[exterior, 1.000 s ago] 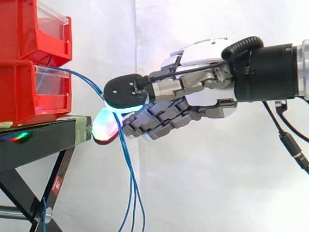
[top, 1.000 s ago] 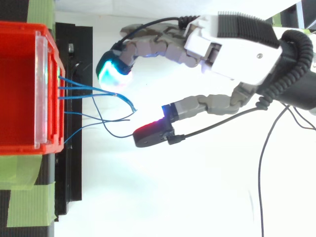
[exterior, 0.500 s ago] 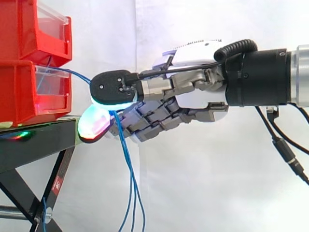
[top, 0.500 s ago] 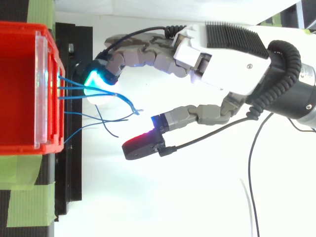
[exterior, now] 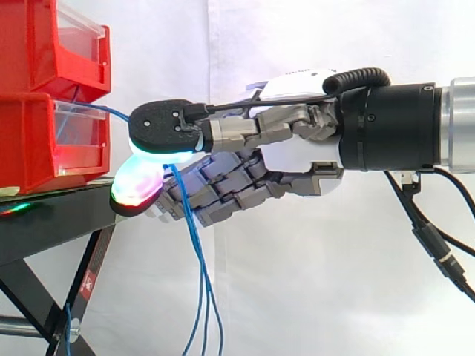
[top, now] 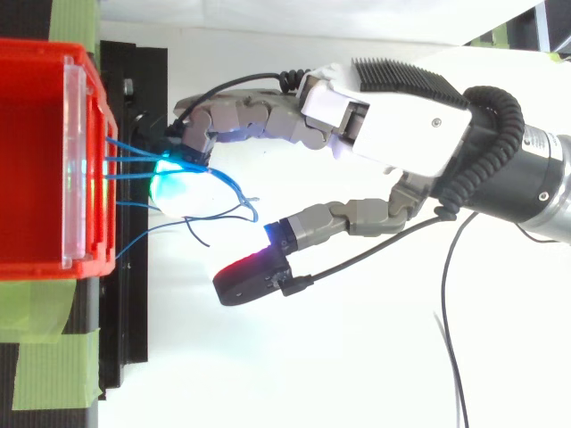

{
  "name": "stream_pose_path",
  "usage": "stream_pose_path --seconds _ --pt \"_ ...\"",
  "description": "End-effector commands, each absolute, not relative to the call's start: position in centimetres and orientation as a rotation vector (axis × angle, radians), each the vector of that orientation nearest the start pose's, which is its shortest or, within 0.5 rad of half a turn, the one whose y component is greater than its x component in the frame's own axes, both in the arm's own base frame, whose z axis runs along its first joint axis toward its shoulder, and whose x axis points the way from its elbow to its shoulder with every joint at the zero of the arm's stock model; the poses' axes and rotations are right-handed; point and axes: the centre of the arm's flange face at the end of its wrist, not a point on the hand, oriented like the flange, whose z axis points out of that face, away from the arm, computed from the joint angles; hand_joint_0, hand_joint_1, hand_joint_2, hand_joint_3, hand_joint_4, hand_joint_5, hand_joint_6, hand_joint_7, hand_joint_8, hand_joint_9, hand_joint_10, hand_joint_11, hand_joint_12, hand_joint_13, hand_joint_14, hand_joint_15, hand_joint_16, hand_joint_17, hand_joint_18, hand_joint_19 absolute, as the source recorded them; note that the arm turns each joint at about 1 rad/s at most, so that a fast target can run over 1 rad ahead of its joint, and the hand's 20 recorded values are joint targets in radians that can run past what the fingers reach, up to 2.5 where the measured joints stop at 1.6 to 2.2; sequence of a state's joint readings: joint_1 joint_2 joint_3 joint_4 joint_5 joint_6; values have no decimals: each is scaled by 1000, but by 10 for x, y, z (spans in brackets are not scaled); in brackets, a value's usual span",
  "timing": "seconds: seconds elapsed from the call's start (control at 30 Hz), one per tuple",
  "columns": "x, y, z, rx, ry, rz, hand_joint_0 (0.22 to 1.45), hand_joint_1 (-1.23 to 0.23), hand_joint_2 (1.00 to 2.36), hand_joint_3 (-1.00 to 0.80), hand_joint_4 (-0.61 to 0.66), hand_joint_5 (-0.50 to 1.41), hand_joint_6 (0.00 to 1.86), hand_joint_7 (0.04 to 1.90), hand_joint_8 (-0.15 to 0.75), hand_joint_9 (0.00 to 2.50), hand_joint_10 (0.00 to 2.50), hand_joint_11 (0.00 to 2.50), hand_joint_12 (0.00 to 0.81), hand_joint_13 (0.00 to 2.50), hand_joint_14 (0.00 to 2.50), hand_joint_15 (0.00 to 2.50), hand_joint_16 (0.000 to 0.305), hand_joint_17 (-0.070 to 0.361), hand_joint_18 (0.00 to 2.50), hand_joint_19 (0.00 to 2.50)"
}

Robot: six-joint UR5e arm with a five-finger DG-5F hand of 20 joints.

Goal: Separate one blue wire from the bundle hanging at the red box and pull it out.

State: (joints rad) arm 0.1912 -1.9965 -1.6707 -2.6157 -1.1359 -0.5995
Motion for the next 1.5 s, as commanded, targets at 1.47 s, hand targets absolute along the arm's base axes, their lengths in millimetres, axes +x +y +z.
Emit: stream_pose_path --seconds 1.47 --pt "626 -67 253 1061 1214 669 574 -668 1007 -419 296 -140 502 1126 324 569 7 252 412 416 8 257 58 130 395 185"
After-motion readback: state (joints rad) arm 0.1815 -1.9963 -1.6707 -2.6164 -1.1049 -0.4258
